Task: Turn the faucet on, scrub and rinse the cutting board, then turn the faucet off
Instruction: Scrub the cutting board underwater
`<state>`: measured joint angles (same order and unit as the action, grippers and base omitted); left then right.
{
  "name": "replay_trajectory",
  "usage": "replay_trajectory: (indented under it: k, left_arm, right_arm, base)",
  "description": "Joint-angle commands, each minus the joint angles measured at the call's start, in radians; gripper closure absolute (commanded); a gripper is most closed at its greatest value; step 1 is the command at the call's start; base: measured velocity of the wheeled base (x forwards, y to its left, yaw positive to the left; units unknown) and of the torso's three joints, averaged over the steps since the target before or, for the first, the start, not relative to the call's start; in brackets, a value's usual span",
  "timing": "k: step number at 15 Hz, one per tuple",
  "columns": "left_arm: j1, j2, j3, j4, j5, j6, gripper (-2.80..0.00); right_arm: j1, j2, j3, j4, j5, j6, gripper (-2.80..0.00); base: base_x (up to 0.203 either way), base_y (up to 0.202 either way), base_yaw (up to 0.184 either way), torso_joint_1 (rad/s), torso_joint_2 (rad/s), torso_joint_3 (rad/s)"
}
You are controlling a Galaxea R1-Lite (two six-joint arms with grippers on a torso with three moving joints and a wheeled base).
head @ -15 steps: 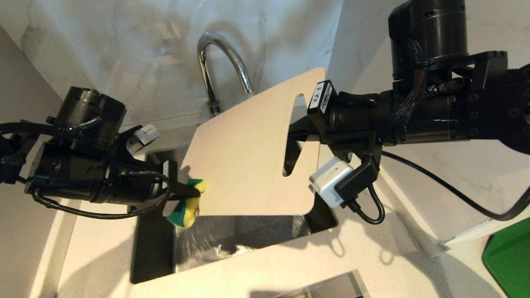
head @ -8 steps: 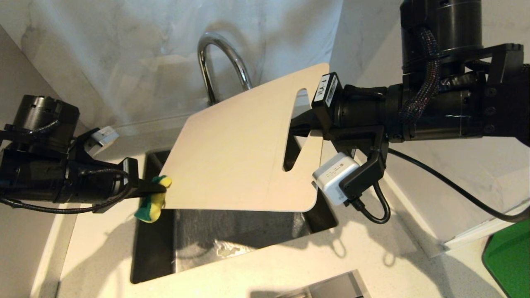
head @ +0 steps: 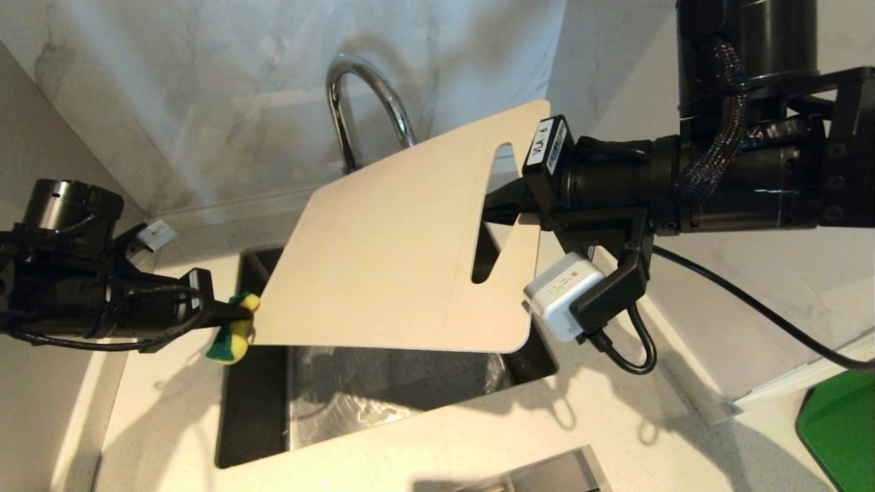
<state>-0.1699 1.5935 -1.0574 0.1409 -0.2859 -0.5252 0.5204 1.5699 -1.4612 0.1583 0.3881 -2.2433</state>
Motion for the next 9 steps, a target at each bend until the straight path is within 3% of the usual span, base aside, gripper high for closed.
replay_trajectory:
  k: [1,4,9]
  left_arm:
    - [0.040,0.007,-0.031,0.000,-0.015,-0.002,0.00]
    - [0.067,0.001,-0.181,0.039,-0.028,-0.004,0.00]
    - [0.051,0.064,-0.660,0.319,-0.029,0.014,0.00]
  right_arm:
    - [0.000,-0.008,0.010,0.001,0.003,-0.013,0.00]
    - [0.001,-0.008,0.039,0.000,0.003,-0.013,0.00]
    - [0.019,-0.011,0.081,-0.003,0.003,-0.018,0.00]
  base:
    - [0.000,0.000,0.000,0.000,0.00,0.000]
    - [0.000,0.000,0.000,0.000,0.00,0.000]
    - [0.000,0.000,0.000,0.000,0.00,0.000]
